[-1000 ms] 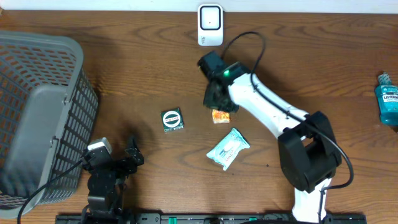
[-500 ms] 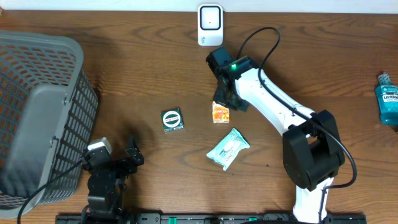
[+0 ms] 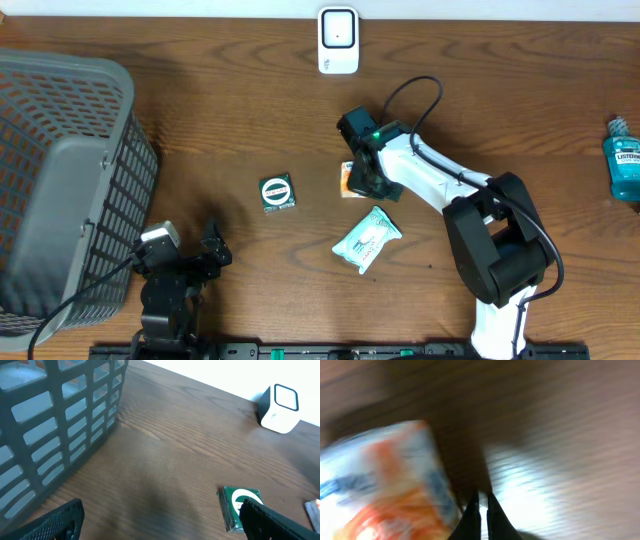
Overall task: Scan the item barcode
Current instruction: 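Lower the right gripper and grasp the orange Kleenex pack, then lift the Kleenex pack and swing it rightward, then hold the Kleenex pack up at the scanner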
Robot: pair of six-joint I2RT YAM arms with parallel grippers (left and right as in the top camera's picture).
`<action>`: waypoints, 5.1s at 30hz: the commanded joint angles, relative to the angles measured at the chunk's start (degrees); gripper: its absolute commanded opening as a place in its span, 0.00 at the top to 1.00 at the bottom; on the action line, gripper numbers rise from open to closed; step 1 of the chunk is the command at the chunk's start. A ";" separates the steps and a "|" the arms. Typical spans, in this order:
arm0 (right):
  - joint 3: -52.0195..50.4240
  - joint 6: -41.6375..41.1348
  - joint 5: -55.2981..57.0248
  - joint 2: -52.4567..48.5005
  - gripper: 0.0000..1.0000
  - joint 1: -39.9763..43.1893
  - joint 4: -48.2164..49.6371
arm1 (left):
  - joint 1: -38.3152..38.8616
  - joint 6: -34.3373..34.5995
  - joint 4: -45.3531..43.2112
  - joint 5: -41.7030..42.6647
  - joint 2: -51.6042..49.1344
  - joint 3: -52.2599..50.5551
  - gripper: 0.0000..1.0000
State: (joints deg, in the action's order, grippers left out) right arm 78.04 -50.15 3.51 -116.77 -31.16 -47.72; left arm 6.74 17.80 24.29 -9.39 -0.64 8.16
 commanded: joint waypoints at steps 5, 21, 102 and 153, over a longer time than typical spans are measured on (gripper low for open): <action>-0.02 10.29 -23.26 -0.39 0.98 -1.62 9.92 | -0.31 -0.11 1.20 -0.70 0.04 -0.81 0.02; 1.84 20.57 -4.55 10.45 0.41 -1.07 14.60 | -0.31 -0.11 1.18 -0.70 0.04 -0.81 0.02; -15.58 13.00 -46.10 63.71 0.99 19.02 -29.03 | -0.31 -0.11 1.18 -0.70 0.04 -0.81 0.02; 3.30 48.26 -4.92 -17.68 0.99 9.97 105.77 | -0.31 -0.11 1.20 -0.70 0.04 -0.81 0.02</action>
State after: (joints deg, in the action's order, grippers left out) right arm 69.63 -8.99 -3.99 -129.34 -20.86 64.58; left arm 6.74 17.82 24.36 -9.39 -0.80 8.19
